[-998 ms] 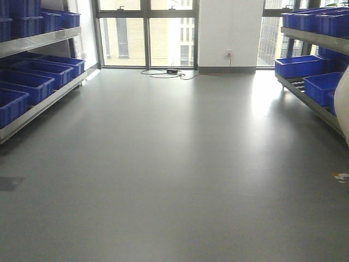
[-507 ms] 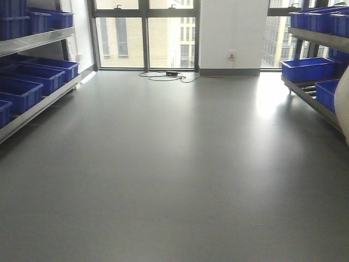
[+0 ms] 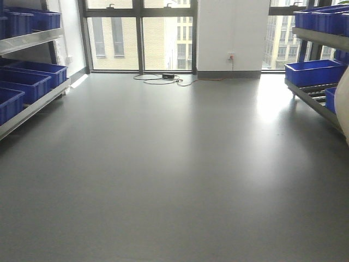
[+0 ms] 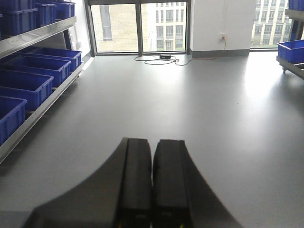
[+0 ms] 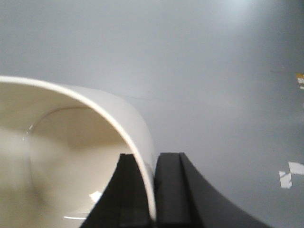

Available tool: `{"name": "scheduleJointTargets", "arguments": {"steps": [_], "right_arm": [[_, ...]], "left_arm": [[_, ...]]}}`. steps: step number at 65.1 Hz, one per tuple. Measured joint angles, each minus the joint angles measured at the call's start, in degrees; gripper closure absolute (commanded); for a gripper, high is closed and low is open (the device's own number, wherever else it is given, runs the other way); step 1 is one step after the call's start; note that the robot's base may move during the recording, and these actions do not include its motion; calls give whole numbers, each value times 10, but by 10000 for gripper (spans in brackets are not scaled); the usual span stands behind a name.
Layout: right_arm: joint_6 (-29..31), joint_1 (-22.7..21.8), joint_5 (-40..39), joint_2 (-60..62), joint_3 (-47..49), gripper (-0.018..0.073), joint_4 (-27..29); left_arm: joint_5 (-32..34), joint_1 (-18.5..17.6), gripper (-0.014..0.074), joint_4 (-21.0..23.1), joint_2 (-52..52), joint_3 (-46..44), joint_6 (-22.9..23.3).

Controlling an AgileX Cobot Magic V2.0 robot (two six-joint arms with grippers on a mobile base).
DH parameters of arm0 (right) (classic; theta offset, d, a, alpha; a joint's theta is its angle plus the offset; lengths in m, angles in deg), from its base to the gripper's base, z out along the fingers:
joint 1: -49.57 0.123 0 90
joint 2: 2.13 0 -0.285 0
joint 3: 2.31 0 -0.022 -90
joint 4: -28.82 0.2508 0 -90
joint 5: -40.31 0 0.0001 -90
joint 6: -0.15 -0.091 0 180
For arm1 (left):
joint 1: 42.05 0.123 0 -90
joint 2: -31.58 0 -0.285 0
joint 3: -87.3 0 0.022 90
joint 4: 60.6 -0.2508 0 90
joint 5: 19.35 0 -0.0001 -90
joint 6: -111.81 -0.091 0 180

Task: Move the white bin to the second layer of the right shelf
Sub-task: 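Turn the base toward the roller shelf with blue bins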

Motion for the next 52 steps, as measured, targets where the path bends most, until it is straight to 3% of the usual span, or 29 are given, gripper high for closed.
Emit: {"name": "scheduleJointTargets", "arguments": {"steps": [52], "right_arm": [[0, 0, 0, 0, 0, 511, 0]], "left_arm": [[0, 0, 512, 0, 0, 0, 0]]}}
